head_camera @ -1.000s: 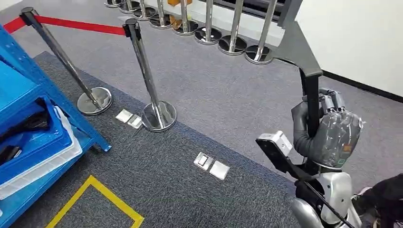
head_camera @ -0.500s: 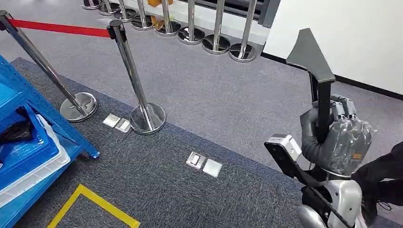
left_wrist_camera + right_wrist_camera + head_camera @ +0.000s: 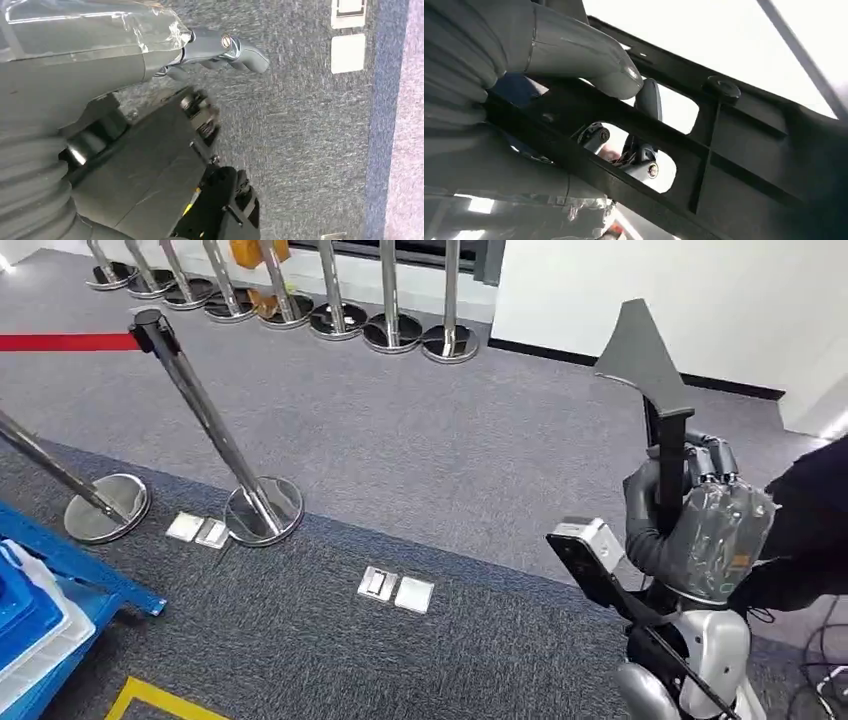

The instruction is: Take the parts from the cabinet and place them on the table.

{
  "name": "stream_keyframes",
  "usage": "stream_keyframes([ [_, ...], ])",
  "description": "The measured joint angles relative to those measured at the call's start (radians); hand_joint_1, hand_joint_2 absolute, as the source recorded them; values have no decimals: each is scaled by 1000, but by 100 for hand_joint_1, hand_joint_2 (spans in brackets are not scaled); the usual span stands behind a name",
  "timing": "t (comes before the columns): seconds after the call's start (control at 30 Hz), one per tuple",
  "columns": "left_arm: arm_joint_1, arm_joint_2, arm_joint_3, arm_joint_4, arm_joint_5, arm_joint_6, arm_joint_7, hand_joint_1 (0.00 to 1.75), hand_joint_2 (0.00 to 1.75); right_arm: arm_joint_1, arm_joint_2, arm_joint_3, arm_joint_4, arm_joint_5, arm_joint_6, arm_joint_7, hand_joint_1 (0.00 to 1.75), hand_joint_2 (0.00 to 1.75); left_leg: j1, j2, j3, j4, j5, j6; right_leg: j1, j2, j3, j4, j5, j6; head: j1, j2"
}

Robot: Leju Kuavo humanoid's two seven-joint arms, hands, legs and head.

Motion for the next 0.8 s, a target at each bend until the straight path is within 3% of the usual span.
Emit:
stream_keyframes([
  [0.03, 0, 0, 0, 0, 0, 0, 0, 0, 175, 0, 0, 0, 0, 0, 0, 0, 175, 175, 0, -24, 30, -73, 35, 5, -1, 8, -1, 3, -2, 3, -3, 0],
  [0.07, -1, 1, 1, 0, 0, 0, 0, 0, 175, 0, 1, 0, 0, 0, 0, 0, 175, 175, 1, -57, 38, -104, 27, 7, 3, 15, -6, 10, -6, 8, -5, 0],
  [0.13, -1, 1, 1, 0, 1, 0, 0, 0, 175, 1, 1, 0, 0, 1, 0, 0, 175, 175, -3, -38, 36, -110, 32, 11, -3, 29, -12, 9, -4, 17, -4, 0],
  [0.2, -5, 1, 1, 0, 2, 3, 0, 0, 175, 7, 1, -3, -2, 3, 0, 4, 175, 175, -6, -24, 41, -120, 39, 28, -6, 44, -12, 3, -2, 32, -5, 0],
  [0.23, -8, -1, 2, 0, 3, 4, 0, 0, 175, 11, 1, -6, -4, 4, 0, 5, 175, 175, -1, -10, 46, -131, 46, 36, -9, 21, -12, 16, -10, 31, -4, 0],
  [0.27, -9, -1, 3, 0, 4, 5, 0, 0, 175, 9, 1, -8, -6, 4, 0, 6, 175, 175, -1, -5, 48, -135, 46, 40, -4, -18, -26, 49, -34, 35, 4, 0],
  [0.3, -7, -1, 5, 0, 6, 6, 0, 0, 175, 7, 1, -9, -7, 4, 0, 6, 175, 175, -1, 6, 49, -135, 46, 44, -5, -40, -60, 116, -74, 41, 15, 0],
  [0.37, -3, -1, 6, 0, 9, 5, 0, 0, 175, 9, 1, -9, -7, 3, 0, 8, 175, 175, -3, 27, 48, -134, 44, 46, -11, -55, -138, 273, -141, 51, 25, 0],
  [0.4, -1, -1, 6, 0, 9, 3, 0, 0, 175, 10, 1, -10, -7, 2, 0, 9, 175, 175, -3, 39, 47, -134, 43, 44, -14, -58, -160, 312, -145, 54, 30, 0],
  [0.43, -1, -1, 6, 0, 9, 3, 0, 0, 175, 10, 1, -10, -7, 1, 0, 10, 175, 175, -3, 49, 48, -134, 42, 43, -18, -60, -153, 297, -124, 56, 34, 0],
  [0.47, -1, -1, 7, 0, 10, 3, -2, 0, 175, 10, 1, -10, -7, 0, 0, 11, 175, 175, -2, 57, 50, -133, 40, 41, -21, -64, -124, 239, -88, 58, 37, 0],
  [0.5, -1, -1, 7, 0, 10, 3, -2, 0, 175, 10, 1, -11, -7, -1, -1, 11, 175, 175, 0, 66, 53, -133, 37, 37, -23, -73, -74, 145, -41, 59, 41, 0],
  [0.53, -1, -1, 7, 0, 11, 3, -2, 0, 175, 9, 1, -11, -7, -2, -1, 11, 175, 175, 1, 73, 58, -131, 34, 32, -23, -97, -19, 45, -2, 60, 45, 0],
  [0.57, -1, 0, 8, 0, 11, 3, -3, 0, 175, 8, 1, -13, -7, -2, -3, 11, 175, 175, -3, 77, 60, -131, 30, 26, -19, -127, -2, 7, -10, 53, 51, 0],
  [0.6, -2, 0, 8, 0, 12, 3, -4, 0, 175, 8, 2, -15, -7, -2, -5, 12, 175, 175, -6, 82, 62, -128, 26, 18, -14, -114, -4, -1, -2, 42, 48, 0],
  [0.7, -4, 0, 8, 0, 11, -5, 3, 0, 175, 9, 2, -17, -7, -1, -10, 12, 175, 175, -2, 103, 74, -137, 26, -2, -6, -90, -7, 0, -3, 25, 37, 0],
  [0.73, -6, 0, 8, 0, 11, -9, 6, 0, 175, 10, 2, -18, -7, -1, -11, 12, 175, 175, 4, 91, 77, -129, 17, -10, -16, -81, 0, -9, 4, 15, 35, 0],
  [0.77, -8, 0, 8, 0, 11, -9, 8, 0, 175, 9, 2, -18, -8, 0, -14, 13, 175, 175, 4, 54, 67, -97, -8, -12, -14, -76, 0, -10, 5, 10, 30, 0],
  [0.8, -8, 0, 8, 0, 11, -10, 10, 0, 175, 8, 2, -18, -7, 0, -15, 13, 175, 175, 5, 33, 39, -35, -47, -12, -13, -70, -1, -10, 6, 5, 22, 0],
])
